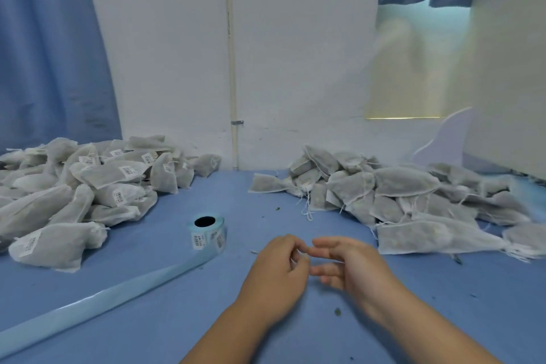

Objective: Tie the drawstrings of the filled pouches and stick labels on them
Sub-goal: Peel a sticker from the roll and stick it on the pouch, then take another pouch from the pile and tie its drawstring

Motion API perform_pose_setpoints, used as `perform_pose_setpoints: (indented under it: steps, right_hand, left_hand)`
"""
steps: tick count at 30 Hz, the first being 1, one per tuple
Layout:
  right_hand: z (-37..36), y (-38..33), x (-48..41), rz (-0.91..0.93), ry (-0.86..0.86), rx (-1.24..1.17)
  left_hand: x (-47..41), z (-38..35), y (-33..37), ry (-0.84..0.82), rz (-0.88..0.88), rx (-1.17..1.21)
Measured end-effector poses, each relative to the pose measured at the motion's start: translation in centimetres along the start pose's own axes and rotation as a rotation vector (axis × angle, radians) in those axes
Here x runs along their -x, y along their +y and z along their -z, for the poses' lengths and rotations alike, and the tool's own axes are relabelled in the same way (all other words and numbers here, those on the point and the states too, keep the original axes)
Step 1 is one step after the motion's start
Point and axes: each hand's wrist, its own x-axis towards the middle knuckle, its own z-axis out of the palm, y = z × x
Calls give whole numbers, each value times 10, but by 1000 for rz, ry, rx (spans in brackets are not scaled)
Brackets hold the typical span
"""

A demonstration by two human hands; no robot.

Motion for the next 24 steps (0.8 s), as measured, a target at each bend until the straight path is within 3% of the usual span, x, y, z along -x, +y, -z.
perform_pose_setpoints:
  steps: [5,9,12,16,24]
  right_hand:
    - [56,-2,-10,69,307,67]
    - [111,1,-14,189,604,634]
    - [135,1,-16,99,630,868]
    - [141,4,-22,10,534,1039]
    - [147,4,-31,95,539,886]
  left_hand:
    - [-4,-39,4,-8,69,-11]
    - [-2,-44,-5,-11,77,-20]
    - [-4,-42,-7,29,136,42]
    - [-3,-43,-7,5,152,34]
    - [-1,-43,-6,-5,135,18]
